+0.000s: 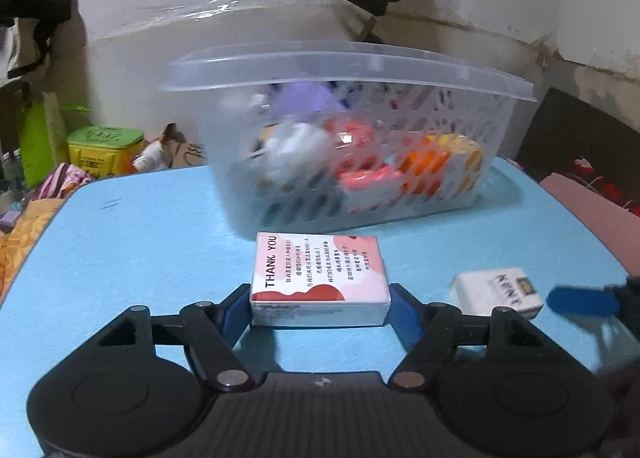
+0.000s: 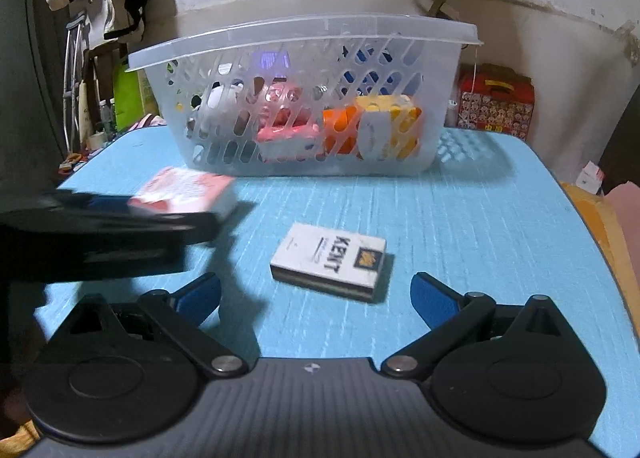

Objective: Organize objects

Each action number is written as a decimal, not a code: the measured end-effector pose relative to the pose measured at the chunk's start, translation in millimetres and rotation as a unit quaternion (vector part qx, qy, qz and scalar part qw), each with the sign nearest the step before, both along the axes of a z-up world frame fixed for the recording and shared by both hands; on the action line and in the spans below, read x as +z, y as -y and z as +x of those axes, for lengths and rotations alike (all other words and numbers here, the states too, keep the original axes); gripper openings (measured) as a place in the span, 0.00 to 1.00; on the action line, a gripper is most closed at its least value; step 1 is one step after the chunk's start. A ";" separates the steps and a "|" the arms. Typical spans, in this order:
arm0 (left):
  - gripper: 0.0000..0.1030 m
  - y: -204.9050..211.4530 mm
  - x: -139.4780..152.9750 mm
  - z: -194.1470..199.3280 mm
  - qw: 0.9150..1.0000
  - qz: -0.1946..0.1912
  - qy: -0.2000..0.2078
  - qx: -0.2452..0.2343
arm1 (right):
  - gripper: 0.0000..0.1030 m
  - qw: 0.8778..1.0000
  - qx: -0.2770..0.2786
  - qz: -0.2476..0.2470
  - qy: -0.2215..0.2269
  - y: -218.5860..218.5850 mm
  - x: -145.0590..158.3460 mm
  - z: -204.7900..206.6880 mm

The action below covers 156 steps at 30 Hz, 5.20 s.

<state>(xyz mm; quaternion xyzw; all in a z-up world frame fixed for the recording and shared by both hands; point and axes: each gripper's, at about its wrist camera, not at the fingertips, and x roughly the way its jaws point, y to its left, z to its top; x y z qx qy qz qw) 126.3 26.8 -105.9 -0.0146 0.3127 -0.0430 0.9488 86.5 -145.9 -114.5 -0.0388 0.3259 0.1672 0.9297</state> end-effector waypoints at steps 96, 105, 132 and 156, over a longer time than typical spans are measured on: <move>0.80 -27.8 138.6 85.3 0.994 -0.061 0.086 0.012 | 0.82 0.983 0.087 0.018 0.161 -2.5 135.6 103.8; 1.00 -33.8 134.6 70.0 0.991 -0.054 0.112 0.039 | 1.00 0.974 0.040 0.037 0.222 9.2 134.3 62.8; 1.00 -6.6 155.8 49.7 0.995 -0.034 0.089 0.021 | 1.00 0.995 -0.046 0.016 0.083 20.2 169.6 71.4; 1.00 5.1 138.3 62.7 0.998 -0.021 0.044 0.029 | 1.00 0.994 -0.081 0.037 0.059 46.1 148.1 82.7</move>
